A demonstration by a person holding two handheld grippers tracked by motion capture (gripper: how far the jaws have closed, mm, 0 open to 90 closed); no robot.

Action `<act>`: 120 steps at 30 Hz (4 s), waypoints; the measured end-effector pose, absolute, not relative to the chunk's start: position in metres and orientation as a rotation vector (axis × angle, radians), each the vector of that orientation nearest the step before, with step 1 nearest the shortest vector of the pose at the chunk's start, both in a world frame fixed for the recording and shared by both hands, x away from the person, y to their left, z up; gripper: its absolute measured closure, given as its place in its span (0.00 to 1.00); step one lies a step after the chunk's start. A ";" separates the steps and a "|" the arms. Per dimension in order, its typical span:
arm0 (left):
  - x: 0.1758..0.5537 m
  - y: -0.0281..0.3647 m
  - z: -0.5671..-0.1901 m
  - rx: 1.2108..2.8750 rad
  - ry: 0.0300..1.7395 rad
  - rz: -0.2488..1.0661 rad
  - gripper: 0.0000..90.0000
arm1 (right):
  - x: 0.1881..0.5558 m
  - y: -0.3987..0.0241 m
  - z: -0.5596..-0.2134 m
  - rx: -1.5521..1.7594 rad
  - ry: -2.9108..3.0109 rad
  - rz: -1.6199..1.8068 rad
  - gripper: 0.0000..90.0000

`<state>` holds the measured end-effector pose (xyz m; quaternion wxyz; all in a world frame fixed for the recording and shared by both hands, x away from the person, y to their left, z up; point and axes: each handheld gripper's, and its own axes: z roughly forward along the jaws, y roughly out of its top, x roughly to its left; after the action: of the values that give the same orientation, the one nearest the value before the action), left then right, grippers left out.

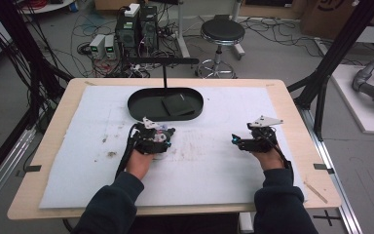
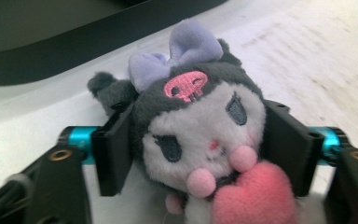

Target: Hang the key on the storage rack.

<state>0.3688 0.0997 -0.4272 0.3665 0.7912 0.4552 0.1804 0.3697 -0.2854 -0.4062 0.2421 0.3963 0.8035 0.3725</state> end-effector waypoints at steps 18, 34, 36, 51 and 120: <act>0.348 0.108 -0.431 2.019 1.178 0.434 0.23 | 0.369 -0.285 -0.407 1.086 2.203 1.014 0.27; 0.365 0.162 -0.378 1.904 1.013 0.342 0.41 | 0.370 -0.287 -0.407 1.095 2.194 1.024 0.27; 0.371 0.174 -0.361 1.865 0.991 0.341 0.41 | 0.370 -0.288 -0.407 1.091 2.195 1.026 0.27; 0.427 0.218 -0.304 1.669 1.020 0.386 0.41 | 0.371 -0.289 -0.407 1.084 2.185 1.071 0.26; 0.453 0.237 -0.372 1.588 1.308 0.610 0.26 | 0.370 -0.286 -0.412 1.047 2.227 1.076 0.25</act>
<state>0.4530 0.2369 -0.3718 0.4774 0.6503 0.5356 0.2496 0.3703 -0.2865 -0.4119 0.2258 0.3798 0.8078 0.3903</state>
